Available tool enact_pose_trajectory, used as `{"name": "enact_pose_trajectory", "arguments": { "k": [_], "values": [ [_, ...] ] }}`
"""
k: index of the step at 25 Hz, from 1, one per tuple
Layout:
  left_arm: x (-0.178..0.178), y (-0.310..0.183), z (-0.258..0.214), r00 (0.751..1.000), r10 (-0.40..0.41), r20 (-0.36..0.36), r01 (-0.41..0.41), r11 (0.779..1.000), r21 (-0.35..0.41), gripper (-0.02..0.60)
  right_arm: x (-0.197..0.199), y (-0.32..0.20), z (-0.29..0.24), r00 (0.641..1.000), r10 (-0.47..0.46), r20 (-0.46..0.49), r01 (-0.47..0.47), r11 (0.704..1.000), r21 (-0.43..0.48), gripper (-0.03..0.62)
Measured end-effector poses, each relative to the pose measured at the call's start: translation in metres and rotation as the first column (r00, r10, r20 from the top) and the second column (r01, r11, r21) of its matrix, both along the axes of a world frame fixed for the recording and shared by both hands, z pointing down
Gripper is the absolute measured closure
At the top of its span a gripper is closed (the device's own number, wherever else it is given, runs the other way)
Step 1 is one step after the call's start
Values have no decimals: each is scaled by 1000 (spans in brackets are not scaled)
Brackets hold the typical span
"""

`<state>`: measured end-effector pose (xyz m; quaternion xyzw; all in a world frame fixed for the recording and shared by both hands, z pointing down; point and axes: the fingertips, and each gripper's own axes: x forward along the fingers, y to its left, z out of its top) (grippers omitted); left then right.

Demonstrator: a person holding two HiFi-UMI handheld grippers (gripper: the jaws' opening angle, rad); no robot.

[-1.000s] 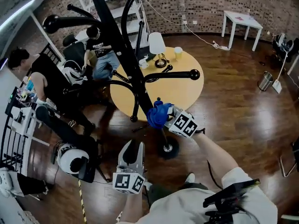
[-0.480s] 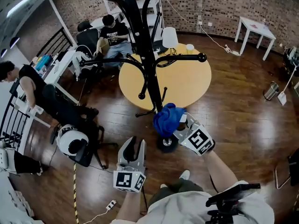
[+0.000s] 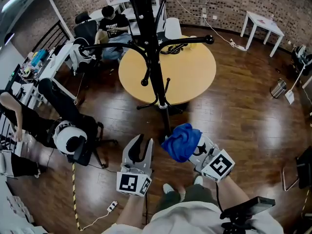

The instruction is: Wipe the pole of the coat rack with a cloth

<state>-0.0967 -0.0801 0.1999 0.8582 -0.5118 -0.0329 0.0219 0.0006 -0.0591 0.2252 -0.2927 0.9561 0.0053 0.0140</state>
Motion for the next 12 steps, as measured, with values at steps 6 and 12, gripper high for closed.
{"name": "enact_pose_trajectory", "arguments": {
  "k": [6,12],
  "values": [
    [6,-28,87,999,-45,7,45,999,7,476,-20,10,79,973,-221,62,223,975,-19,497],
    [-5,-74,286,991,-121,-49,121,993,-6,476,-5,-44,313,975,-221,26,222,968,-116,497]
  ]
}}
